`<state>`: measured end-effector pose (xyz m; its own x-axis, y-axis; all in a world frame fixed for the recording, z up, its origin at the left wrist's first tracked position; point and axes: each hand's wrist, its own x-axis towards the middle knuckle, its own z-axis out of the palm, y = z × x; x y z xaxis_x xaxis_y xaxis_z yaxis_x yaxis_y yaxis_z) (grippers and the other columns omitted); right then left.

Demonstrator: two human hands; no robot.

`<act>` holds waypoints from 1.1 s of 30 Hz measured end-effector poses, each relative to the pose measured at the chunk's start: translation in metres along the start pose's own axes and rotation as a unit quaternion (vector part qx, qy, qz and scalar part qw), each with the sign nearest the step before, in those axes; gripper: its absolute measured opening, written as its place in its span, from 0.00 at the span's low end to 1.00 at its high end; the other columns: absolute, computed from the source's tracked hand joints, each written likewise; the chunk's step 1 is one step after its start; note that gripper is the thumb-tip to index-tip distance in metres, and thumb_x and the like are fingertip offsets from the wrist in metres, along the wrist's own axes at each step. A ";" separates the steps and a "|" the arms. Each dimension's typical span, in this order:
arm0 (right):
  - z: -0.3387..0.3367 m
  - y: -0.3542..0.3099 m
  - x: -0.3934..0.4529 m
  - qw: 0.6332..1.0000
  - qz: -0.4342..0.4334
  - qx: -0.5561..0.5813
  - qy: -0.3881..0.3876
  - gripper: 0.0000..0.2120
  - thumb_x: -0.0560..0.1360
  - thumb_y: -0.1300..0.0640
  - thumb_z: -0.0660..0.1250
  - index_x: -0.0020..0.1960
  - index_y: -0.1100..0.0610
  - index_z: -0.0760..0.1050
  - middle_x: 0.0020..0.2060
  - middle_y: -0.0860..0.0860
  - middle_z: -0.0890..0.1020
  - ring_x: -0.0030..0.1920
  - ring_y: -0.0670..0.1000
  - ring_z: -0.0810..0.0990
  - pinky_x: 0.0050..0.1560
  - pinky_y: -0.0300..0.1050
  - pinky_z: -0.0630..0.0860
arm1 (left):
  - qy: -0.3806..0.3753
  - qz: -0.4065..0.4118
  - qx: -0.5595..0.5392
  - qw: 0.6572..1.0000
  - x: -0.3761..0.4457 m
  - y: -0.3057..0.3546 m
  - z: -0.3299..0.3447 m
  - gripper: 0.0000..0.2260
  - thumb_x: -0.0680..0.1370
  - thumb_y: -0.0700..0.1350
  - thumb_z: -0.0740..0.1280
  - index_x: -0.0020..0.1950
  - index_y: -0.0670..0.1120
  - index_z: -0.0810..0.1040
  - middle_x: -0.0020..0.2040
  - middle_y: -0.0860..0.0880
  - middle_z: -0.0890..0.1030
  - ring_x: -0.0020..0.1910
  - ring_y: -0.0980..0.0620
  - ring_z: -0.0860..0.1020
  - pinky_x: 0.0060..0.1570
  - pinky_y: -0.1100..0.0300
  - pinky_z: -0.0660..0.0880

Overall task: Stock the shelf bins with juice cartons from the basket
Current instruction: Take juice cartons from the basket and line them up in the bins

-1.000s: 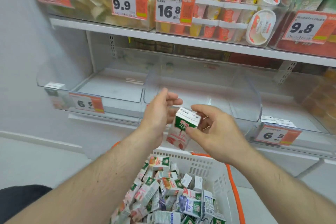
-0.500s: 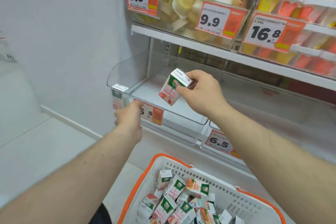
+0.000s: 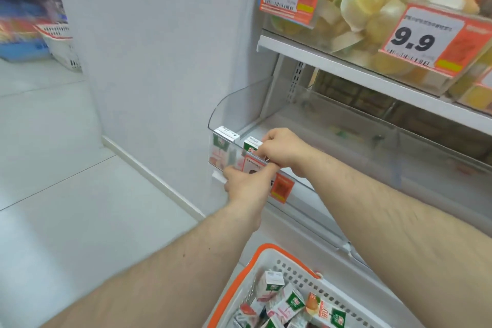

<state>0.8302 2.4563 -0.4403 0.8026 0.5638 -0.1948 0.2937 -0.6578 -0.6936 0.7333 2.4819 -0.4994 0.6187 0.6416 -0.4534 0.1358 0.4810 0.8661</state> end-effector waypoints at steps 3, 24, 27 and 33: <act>0.004 -0.004 0.002 0.998 0.008 0.049 -0.024 0.05 0.67 0.67 0.66 0.37 0.60 0.72 0.31 0.55 0.72 0.29 0.51 0.69 0.31 0.42 0.65 | -0.010 0.002 -0.002 1.000 -0.001 0.001 -0.002 0.42 0.59 0.59 0.75 0.69 0.54 0.60 0.63 0.49 0.71 0.49 0.52 0.74 0.42 0.55 0.72; -0.012 0.013 -0.004 0.983 0.075 0.094 -0.141 0.33 0.79 0.33 0.47 0.59 0.56 0.77 0.47 0.51 0.83 0.47 0.53 0.81 0.48 0.50 0.70 | 0.114 0.095 -0.033 0.988 0.029 0.021 -0.034 0.30 0.68 0.58 0.75 0.64 0.53 0.67 0.63 0.50 0.73 0.49 0.52 0.75 0.45 0.59 0.70; -0.010 0.009 -0.008 0.984 0.071 0.084 -0.141 0.30 0.80 0.33 0.46 0.56 0.54 0.77 0.49 0.50 0.83 0.47 0.53 0.81 0.50 0.50 0.70 | 0.122 0.120 -0.036 0.985 0.037 0.024 -0.039 0.22 0.68 0.59 0.74 0.57 0.54 0.71 0.56 0.51 0.78 0.45 0.58 0.76 0.40 0.59 0.70; -0.005 0.002 -0.012 0.986 0.068 0.066 -0.135 0.29 0.79 0.33 0.47 0.56 0.53 0.75 0.52 0.50 0.83 0.48 0.53 0.82 0.50 0.49 0.70 | 0.128 0.109 -0.028 0.985 0.043 0.025 -0.039 0.28 0.70 0.62 0.72 0.65 0.52 0.71 0.60 0.52 0.76 0.50 0.54 0.76 0.54 0.52 0.75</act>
<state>0.8239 2.4457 -0.4356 0.6569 0.5997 -0.4570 0.1095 -0.6756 -0.7291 0.7327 2.5450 -0.5052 0.4118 0.8597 -0.3021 -0.0257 0.3423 0.9392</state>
